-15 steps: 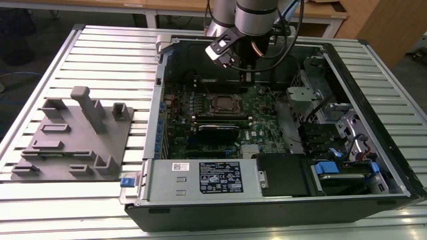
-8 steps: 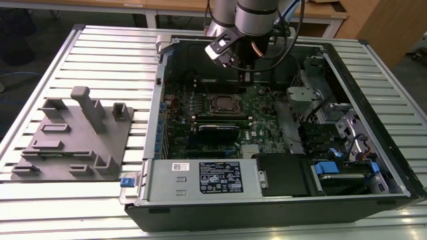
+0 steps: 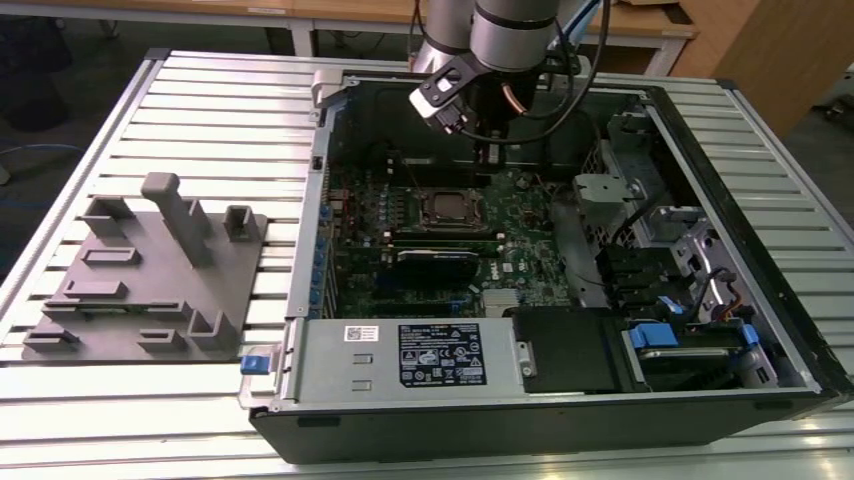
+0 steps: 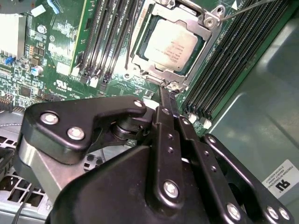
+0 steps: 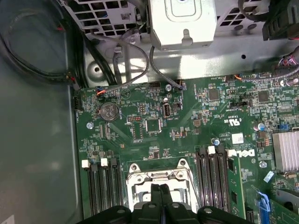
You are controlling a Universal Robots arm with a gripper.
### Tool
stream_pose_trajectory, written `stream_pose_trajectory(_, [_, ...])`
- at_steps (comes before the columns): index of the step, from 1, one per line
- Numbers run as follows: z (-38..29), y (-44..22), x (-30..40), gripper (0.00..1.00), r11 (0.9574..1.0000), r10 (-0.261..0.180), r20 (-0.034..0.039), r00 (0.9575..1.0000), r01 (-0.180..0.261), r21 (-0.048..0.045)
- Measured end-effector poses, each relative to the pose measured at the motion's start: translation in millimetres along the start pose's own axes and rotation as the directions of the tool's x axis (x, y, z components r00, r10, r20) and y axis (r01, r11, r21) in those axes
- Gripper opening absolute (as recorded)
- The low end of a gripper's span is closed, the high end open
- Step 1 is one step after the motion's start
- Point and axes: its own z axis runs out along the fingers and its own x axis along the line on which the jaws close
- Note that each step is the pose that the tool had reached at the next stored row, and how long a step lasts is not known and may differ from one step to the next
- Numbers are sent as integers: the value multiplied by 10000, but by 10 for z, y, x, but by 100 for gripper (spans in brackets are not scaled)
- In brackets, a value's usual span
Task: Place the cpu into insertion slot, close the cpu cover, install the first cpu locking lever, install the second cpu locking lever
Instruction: 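Close the cpu cover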
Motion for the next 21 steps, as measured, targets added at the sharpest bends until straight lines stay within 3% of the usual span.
stream_pose_trajectory(9, [14,-88,-10,10,10000,1,-2,10000,-1,-14])
stream_pose_trajectory(21, [24,-123,-25,10,10000,0,-2,10000,0,-20])
